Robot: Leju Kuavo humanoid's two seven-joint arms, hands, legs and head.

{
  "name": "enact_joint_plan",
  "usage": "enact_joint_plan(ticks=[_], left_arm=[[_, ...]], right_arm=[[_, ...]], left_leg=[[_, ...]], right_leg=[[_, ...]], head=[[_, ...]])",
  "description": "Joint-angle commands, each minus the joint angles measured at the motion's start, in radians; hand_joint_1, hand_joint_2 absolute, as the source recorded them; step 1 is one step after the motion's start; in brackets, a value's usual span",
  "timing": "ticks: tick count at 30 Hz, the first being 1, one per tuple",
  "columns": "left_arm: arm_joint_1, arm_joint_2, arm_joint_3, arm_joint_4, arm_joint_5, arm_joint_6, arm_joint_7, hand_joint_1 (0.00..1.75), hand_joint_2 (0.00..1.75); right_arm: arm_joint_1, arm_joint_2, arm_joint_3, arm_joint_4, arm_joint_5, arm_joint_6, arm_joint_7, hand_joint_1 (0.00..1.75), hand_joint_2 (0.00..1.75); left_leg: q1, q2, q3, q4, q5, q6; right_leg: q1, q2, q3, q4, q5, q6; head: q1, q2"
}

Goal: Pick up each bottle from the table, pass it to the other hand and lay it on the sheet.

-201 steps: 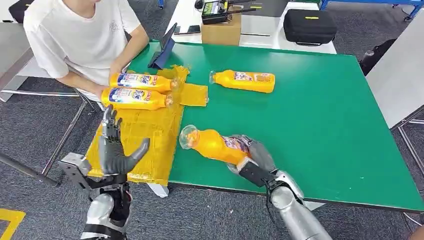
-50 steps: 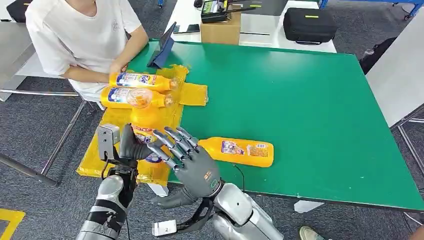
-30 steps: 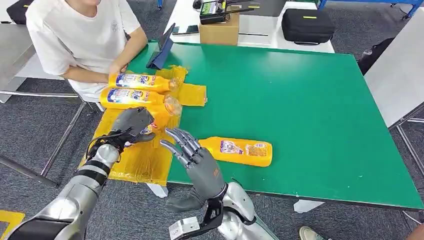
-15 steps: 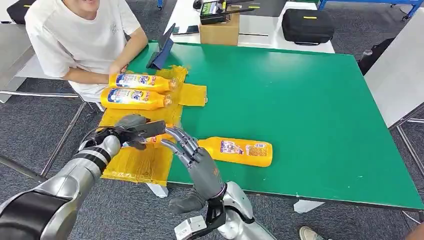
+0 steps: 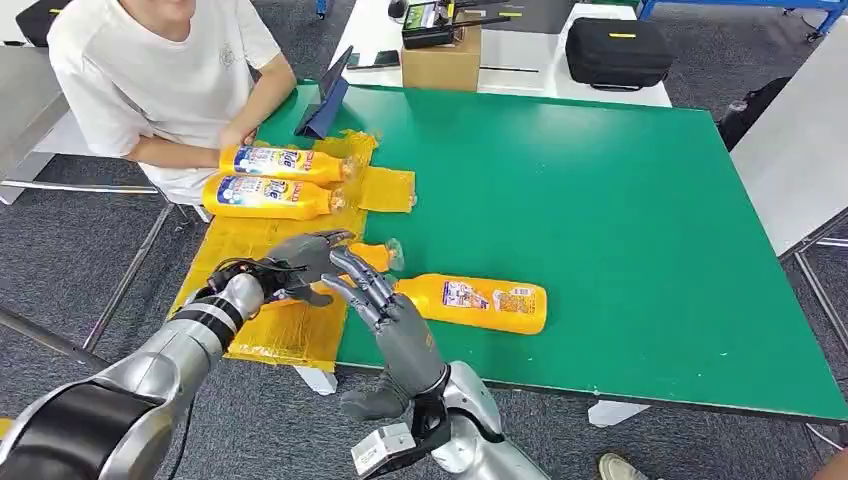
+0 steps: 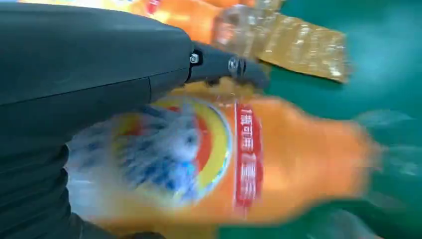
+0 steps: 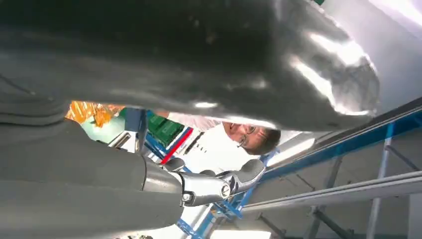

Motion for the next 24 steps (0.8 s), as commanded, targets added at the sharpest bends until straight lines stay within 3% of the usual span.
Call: enact_joint_plan(ticks=[1,8,11,15,17,20,24], left_arm=[[-0.038,-0.031,0.026,0.036,0.043,-0.029,-0.007,0.0,1.75],[-0.042,-0.024,0.003,0.042,0.029,-0.026,0.001,0.0,1.75],[-0.035,-0.012,-0.036,0.043,-0.001,0.043,0.045,0.0,1.75],[-0.018,-0.023,0.071,-0.001,0.115,0.087,-0.002,0.0,1.75],[-0.001,-0.032,0.156,-0.069,0.236,0.026,-0.051,0.0,1.75],[0.035,-0.035,0.183,-0.191,0.349,-0.068,-0.059,0.0,1.75],[0.075,-0.028,0.178,-0.293,0.411,-0.085,-0.07,0.0,1.75]], right_arm=[[-0.056,-0.011,0.002,0.081,-0.015,0.004,-0.002,0.0,0.0],[-0.059,-0.012,0.007,0.083,-0.018,0.003,-0.002,0.0,0.0],[-0.058,-0.015,0.004,0.086,-0.019,0.008,-0.002,0.0,0.0],[-0.046,-0.02,-0.009,0.088,-0.013,0.004,-0.002,0.0,0.0],[-0.043,-0.02,-0.009,0.093,-0.006,-0.01,-0.002,0.0,0.0],[-0.046,-0.018,-0.014,0.105,-0.005,-0.021,-0.002,0.0,0.0],[-0.048,-0.016,-0.023,0.108,-0.004,-0.017,-0.002,0.0,0.0]], left_leg=[[0.001,0.001,0.003,0.0,-0.001,-0.001],[0.001,0.003,0.005,0.001,-0.003,-0.001],[0.001,0.003,0.002,0.001,-0.002,-0.001],[0.001,0.003,0.003,0.0,-0.002,-0.001],[0.001,0.002,0.003,0.0,-0.002,-0.001],[0.001,0.002,0.0,0.0,-0.001,-0.001],[0.001,0.002,0.002,0.0,-0.002,-0.001]], right_leg=[[0.001,0.0,0.003,0.0,-0.001,-0.001],[0.002,0.0,0.005,0.0,-0.002,-0.002],[0.001,0.001,0.002,0.0,-0.001,-0.001],[0.001,0.0,0.002,-0.001,-0.001,-0.002],[0.001,0.0,0.003,-0.001,-0.001,-0.002],[0.001,0.0,0.0,-0.001,-0.001,-0.001],[0.001,0.0,0.002,-0.001,-0.001,-0.002]], head=[[0.0,0.0],[0.0,0.0],[0.0,0.0],[0.0,0.0],[0.0,0.0],[-0.001,0.0],[0.0,0.0]])
